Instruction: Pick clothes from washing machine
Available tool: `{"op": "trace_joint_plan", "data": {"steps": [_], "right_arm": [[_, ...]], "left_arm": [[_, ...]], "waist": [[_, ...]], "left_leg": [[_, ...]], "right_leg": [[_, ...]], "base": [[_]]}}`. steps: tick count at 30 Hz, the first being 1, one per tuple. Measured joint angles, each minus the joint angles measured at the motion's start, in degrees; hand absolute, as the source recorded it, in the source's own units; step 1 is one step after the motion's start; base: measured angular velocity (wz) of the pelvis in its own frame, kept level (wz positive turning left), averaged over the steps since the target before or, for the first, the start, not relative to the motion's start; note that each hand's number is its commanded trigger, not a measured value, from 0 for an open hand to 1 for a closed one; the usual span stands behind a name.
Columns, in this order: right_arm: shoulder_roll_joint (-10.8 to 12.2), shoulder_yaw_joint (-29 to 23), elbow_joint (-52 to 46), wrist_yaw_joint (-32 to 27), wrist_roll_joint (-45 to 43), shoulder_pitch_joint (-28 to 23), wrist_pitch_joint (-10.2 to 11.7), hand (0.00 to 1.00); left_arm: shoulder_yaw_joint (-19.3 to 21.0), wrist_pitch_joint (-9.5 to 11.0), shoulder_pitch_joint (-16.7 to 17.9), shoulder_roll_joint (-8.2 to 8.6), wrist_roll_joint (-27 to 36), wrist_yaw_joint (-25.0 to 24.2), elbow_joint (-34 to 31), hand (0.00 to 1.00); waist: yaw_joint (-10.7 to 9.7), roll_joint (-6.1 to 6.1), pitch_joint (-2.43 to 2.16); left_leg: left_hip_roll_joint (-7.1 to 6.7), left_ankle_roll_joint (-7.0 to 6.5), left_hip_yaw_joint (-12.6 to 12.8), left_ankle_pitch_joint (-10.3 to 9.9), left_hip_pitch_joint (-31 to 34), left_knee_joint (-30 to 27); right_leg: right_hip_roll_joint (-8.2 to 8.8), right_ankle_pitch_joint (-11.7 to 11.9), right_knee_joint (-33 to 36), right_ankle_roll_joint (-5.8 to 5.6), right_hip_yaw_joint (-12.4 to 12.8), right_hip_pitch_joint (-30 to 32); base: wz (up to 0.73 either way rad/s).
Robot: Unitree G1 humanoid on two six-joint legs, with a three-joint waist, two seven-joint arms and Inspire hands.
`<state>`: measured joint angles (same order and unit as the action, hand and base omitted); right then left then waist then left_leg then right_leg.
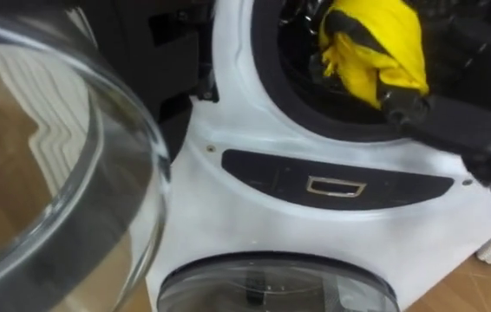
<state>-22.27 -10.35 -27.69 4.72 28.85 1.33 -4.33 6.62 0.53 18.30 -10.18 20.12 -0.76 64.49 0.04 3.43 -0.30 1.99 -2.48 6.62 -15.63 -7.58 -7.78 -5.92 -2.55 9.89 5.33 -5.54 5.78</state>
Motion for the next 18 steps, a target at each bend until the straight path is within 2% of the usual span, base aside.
{"op": "trace_joint_plan", "data": {"steps": [1,6,10,13,14,18], "right_arm": [[0.05,-0.72,-0.03,1.01,1.44,-0.38,0.00,1.00],[0.09,-3.10,-0.02,4.54,7.22,-5.43,0.02,1.00],[-0.02,-3.30,-0.02,7.80,7.06,-8.13,-0.01,1.00],[-0.04,-3.83,0.00,9.20,6.98,-8.31,-0.01,1.00],[-0.04,-4.75,0.00,9.57,7.07,-8.41,-0.01,1.00],[-0.03,-9.73,-0.03,10.26,7.32,-9.91,0.00,1.00]], "left_arm": [[0.01,0.00,0.12,-0.01,-0.48,-0.24,0.05,0.00],[0.06,-0.05,-0.11,-0.07,-0.65,-1.48,0.45,0.00],[-0.07,0.01,-1.88,-0.31,-0.57,-2.09,1.84,0.00],[-0.08,0.04,-2.36,-0.57,-0.67,-2.22,2.02,0.00],[-0.05,0.10,-2.69,-0.83,-0.67,-2.33,2.05,0.00],[0.04,1.34,-2.76,-1.53,-0.67,-2.82,1.58,0.00]], "waist": [[-0.15,-0.17,-0.01],[-2.31,-0.68,0.04],[-3.56,-0.89,0.23],[-5.01,-0.79,0.29],[-5.95,-0.70,0.29],[-7.49,-0.34,0.23]], "left_leg": [[0.14,0.05,0.88,-0.11,-0.06,0.01],[0.36,0.27,1.82,-0.24,-0.21,-0.41],[0.42,0.55,5.08,-0.93,-0.07,-0.69],[0.46,0.67,6.39,-1.09,0.02,-0.90],[0.53,0.74,7.13,-1.13,-0.06,-0.90],[0.66,0.90,9.08,-1.22,-1.04,-0.87]], "right_leg": [[-0.18,0.07,0.10,0.06,0.41,0.10],[-0.50,0.12,0.42,0.14,1.01,0.37],[-1.47,0.30,1.79,0.44,4.22,1.93],[-1.96,0.48,1.92,0.66,5.84,2.39],[-2.27,0.71,1.88,0.69,6.61,2.50],[-2.99,0.83,2.23,0.76,8.26,2.42]], "base": [[-0.25],[-0.12],[-0.42],[-0.33],[-0.28],[-0.24]]}}
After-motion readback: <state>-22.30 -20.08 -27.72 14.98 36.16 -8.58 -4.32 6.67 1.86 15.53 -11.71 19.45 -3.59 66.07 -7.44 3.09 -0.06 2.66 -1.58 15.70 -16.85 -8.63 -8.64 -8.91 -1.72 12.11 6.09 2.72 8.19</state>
